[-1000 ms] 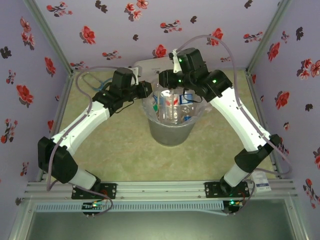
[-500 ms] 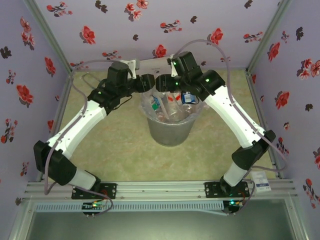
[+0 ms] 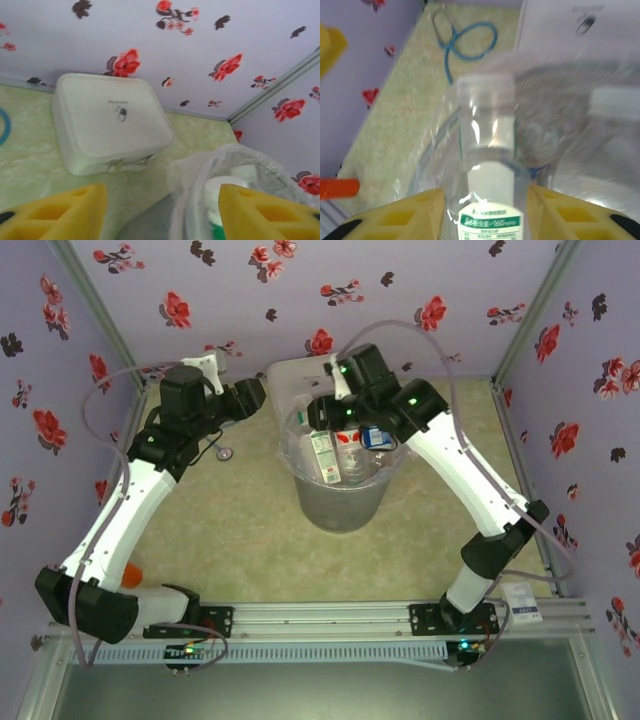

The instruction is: Put the plastic bottles in the bin

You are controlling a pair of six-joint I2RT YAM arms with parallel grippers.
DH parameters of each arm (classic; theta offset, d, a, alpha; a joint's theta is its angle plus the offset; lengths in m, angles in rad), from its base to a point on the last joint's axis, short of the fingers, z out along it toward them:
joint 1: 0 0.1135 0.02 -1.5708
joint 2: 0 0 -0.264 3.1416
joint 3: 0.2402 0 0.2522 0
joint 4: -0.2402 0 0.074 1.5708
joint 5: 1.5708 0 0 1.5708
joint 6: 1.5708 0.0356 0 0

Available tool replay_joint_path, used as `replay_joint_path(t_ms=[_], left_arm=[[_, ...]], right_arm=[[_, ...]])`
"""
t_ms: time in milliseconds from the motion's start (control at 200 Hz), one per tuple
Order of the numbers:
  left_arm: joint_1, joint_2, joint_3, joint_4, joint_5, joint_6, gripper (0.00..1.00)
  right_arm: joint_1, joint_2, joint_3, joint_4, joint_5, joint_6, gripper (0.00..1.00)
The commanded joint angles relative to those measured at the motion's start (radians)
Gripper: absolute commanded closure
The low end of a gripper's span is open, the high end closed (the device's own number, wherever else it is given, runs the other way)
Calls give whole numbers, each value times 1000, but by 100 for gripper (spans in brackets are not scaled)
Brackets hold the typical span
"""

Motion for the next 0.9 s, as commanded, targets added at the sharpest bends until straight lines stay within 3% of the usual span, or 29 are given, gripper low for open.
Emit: replay_joint_path(t_ms=[0, 195, 330, 385, 455, 555, 675, 790, 895], left_arm=[[40, -39, -56, -50, -17, 24, 38], [97, -100, -108, -111, -62, 74, 32], [144, -150, -166, -141, -139, 137, 11], [170, -167, -206, -139, -173, 163, 1], [205, -179, -271, -126, -232, 191, 0], [229, -169, -357, -103, -345, 230, 0], [232, -148, -480, 14, -469, 282, 0], [243, -111, -607, 187, -569, 286, 0], [269, -83, -695, 337, -597, 274, 0]], right_arm=[[18, 0, -81, -9, -41, 11, 55], [5, -32, 37, 31, 8, 15, 51], [-52, -129, -2, 82, 99, 4, 34], [-110, -196, -75, 107, 116, 5, 21], [-208, -289, -193, 135, 149, 15, 1], [-323, -428, -391, 168, 327, -15, 0], [-463, -601, -676, 337, 493, -47, 0], [-585, -678, -910, 474, 529, -44, 0], [-620, -705, -1119, 629, 560, -50, 0]])
